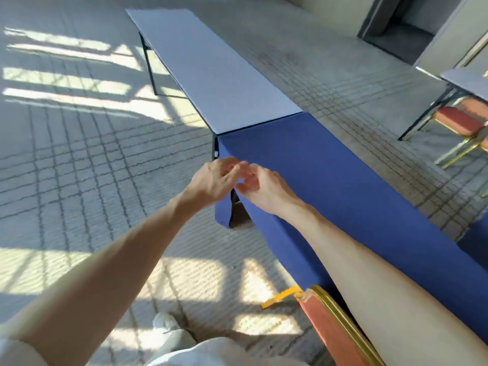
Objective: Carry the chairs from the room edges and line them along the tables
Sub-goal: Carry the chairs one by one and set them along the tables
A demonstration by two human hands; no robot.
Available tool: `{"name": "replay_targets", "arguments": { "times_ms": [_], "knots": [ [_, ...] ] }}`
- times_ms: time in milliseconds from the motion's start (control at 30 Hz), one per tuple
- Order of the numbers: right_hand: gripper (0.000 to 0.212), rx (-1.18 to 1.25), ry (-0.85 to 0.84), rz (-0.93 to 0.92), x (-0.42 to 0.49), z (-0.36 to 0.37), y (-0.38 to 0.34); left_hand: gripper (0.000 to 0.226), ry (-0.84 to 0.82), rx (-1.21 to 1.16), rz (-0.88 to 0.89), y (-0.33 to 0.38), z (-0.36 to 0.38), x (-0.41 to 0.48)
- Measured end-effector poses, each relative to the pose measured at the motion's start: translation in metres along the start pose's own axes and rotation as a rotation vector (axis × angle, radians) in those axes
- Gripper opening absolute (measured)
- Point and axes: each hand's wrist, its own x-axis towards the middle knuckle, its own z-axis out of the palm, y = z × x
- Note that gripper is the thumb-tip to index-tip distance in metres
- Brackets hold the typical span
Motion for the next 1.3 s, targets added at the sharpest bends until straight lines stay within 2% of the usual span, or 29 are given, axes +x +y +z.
{"name": "replay_targets", "arguments": {
  "times_ms": [167, 200, 233, 367, 500, 733, 867, 967, 1200, 1300],
  "knots": [
    [0.034, -0.054, -0.019, -0.219, 0.122, 0.047, -0.136, 0.050, 0.167, 0.045, -0.014, -0.087, -0.157, 0.021],
    [0.035, -0.037, -0.028, -0.284, 0.156, 0.063, -0.182, 0.054, 0.216, 0.080, -0.046, -0.113, -0.207, 0.024],
    [0.035, -0.040, -0.019, -0.303, 0.167, 0.065, -0.195, 0.057, 0.231, 0.097, -0.036, -0.117, -0.223, 0.025],
    [0.030, -0.017, -0.025, -0.500, 0.253, 0.112, -0.327, 0.062, 0.382, 0.201, -0.148, -0.182, -0.365, 0.015],
    [0.029, 0.008, -0.016, -0.649, 0.320, 0.151, -0.443, 0.055, 0.538, 0.237, -0.302, -0.241, -0.482, -0.003],
    [0.030, 0.142, -0.082, -0.808, 0.458, 0.237, -0.646, 0.063, 0.798, 0.266, -0.529, -0.367, -0.689, -0.016],
    [0.031, 0.232, -0.120, -0.863, 0.536, 0.279, -0.754, 0.056, 0.880, 0.279, -0.600, -0.426, -0.789, -0.009],
    [0.029, 0.289, -0.192, -0.863, 0.584, 0.311, -0.830, 0.060, 0.924, 0.255, -0.640, -0.454, -0.857, -0.008],
    [0.026, 0.312, -0.308, -0.941, 0.653, 0.406, -1.006, 0.036, 1.034, 0.314, -0.733, -0.558, -1.010, -0.037],
    [0.028, 0.295, -0.343, -0.963, 0.679, 0.452, -1.070, 0.035, 1.060, 0.287, -0.738, -0.612, -1.072, -0.048]
  ]
}}
